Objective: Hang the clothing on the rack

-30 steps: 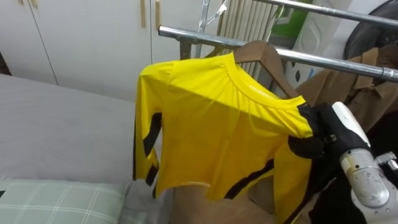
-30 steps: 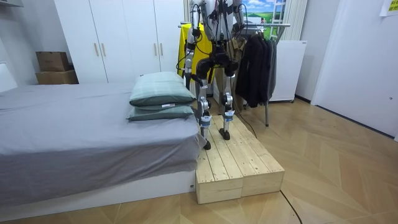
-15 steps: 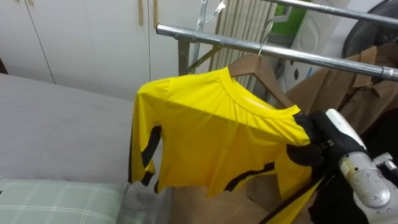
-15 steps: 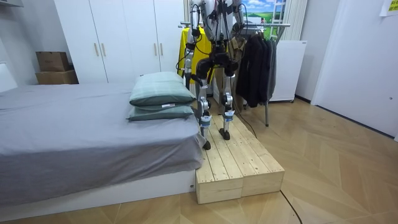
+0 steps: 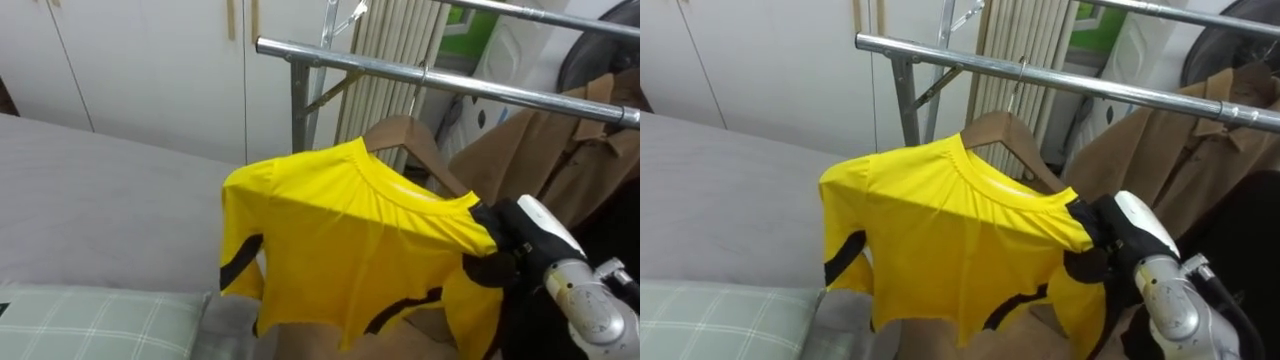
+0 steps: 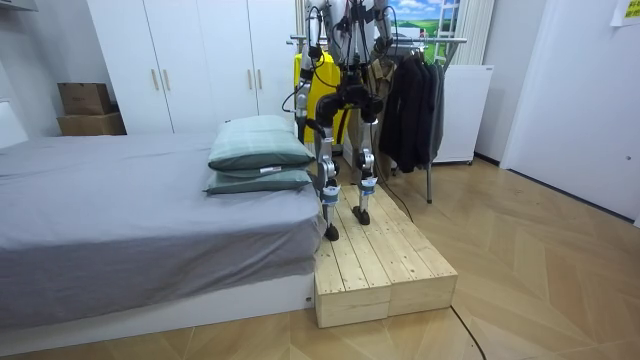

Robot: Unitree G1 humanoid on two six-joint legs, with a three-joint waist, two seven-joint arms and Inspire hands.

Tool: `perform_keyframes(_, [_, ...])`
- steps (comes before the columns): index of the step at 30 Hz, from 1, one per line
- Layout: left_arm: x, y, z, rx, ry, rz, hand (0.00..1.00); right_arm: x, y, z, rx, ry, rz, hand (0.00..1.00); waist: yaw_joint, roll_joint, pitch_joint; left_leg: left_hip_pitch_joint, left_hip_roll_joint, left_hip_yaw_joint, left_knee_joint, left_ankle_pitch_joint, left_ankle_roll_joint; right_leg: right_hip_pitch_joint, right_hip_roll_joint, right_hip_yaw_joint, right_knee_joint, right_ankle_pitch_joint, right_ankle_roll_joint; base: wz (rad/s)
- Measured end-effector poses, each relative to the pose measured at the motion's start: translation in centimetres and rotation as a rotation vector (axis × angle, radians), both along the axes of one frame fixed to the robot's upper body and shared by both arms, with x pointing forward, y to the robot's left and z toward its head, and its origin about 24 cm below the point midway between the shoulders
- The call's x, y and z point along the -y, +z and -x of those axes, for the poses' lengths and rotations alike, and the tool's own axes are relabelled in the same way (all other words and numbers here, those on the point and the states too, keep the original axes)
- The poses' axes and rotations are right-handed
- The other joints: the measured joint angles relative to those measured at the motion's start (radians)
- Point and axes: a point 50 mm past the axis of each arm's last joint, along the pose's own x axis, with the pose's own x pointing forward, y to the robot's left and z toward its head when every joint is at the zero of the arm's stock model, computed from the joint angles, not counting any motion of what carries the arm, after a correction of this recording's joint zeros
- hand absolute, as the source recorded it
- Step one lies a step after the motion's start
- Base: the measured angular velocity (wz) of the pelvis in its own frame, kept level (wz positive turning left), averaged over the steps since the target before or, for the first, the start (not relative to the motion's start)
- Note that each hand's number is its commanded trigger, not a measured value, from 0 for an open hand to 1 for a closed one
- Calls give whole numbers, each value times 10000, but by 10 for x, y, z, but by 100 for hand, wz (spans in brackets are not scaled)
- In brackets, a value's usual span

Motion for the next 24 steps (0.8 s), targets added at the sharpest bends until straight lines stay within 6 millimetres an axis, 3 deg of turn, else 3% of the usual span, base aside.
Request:
perform_keyframes(6, [0,0,0,-1,27,11,0,6,-10,4,-91,-462,43,100,-6,2,3,2,10,-29,-14,1,0,56,18,-22,-108,2,1,1])
perform_keyframes(24, [1,0,0,9,23,46,0,5,-15,8,197,-552,226,100,-13,99,32,58,10,2,-32,1,0,97,31,10,-123,1,4,0])
